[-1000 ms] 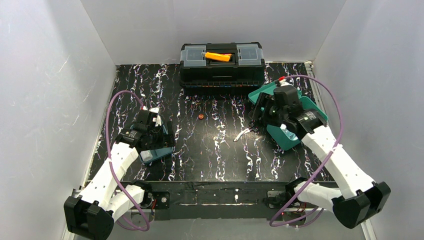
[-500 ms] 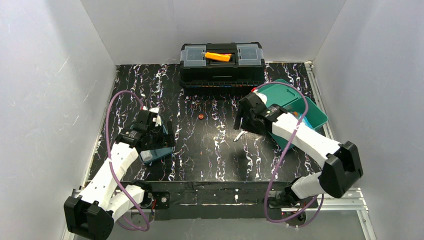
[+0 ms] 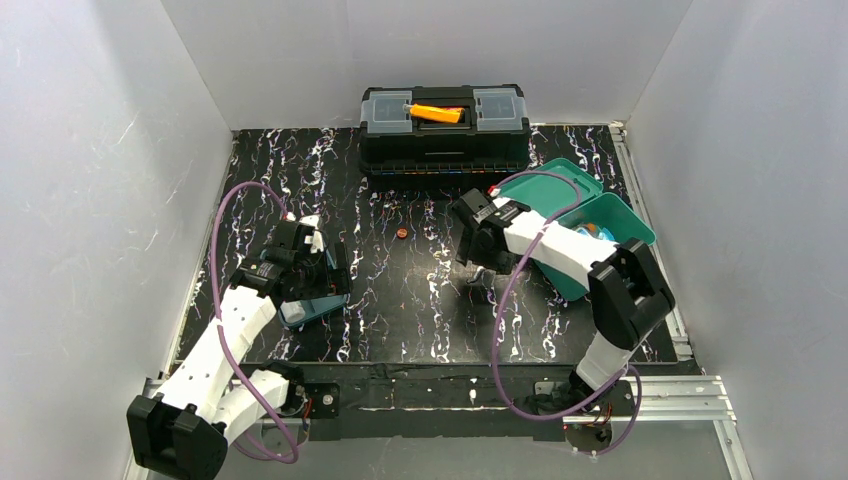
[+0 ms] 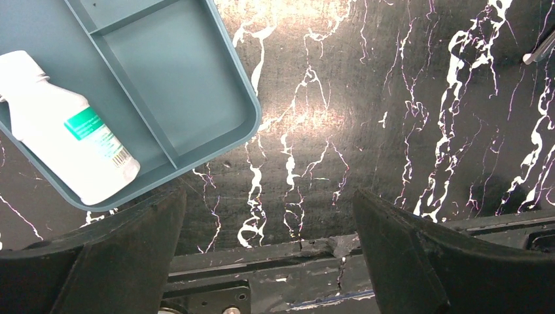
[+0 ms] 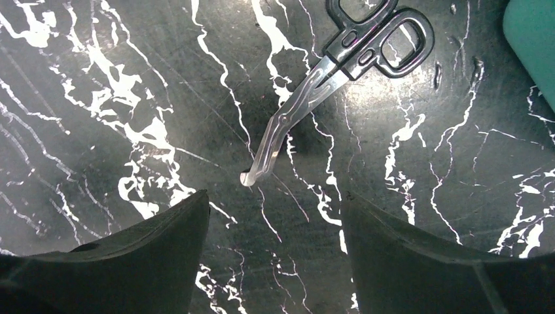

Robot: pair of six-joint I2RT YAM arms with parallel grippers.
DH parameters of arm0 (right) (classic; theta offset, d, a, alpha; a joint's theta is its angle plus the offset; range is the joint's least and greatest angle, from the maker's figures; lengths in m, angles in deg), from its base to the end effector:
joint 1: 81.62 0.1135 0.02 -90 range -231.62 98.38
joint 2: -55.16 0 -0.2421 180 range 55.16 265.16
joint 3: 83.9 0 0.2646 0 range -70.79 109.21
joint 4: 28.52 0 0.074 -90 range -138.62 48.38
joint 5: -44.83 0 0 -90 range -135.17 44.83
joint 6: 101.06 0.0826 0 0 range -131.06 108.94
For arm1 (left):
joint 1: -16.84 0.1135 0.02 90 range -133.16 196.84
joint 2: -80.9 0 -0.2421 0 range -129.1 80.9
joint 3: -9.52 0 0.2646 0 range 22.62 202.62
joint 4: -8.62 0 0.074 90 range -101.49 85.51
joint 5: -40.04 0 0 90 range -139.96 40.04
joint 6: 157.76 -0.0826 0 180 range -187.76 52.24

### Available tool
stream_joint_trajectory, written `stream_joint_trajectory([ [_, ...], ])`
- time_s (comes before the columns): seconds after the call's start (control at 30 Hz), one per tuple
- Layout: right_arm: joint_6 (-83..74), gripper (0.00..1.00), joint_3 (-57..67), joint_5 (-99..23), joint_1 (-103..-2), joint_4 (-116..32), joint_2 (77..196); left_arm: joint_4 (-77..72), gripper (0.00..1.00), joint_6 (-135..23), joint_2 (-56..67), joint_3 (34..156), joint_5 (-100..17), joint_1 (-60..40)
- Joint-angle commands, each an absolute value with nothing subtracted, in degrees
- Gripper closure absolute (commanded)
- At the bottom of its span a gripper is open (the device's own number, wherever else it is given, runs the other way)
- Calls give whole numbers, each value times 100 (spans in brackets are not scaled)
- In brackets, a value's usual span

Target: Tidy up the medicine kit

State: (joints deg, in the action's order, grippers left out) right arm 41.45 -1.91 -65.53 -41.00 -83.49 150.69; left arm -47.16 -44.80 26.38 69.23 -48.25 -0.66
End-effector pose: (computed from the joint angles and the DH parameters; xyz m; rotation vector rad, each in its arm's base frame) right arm 0.2890 0.2100 0.1516 0.3615 2.6064 0.0377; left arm 0.2304 -0.0752 0.2136 -0.1051 2.4824 -0.3425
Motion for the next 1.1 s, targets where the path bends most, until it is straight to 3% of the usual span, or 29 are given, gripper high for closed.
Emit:
stream_joint_trajectory([
  [0.0,4502,21,103,-6762,-4066,-8483,15376,-4784,0,-4528,2778,7060,-4743,-89],
  [0.7,4667,39,223,-6667,-4066,-8326,16262,-4772,1,-4543,2764,7052,-4645,-84],
  [1.07,4677,67,16,-6529,-4065,-8170,16251,-4769,0,-4543,2746,7043,-4652,-91],
])
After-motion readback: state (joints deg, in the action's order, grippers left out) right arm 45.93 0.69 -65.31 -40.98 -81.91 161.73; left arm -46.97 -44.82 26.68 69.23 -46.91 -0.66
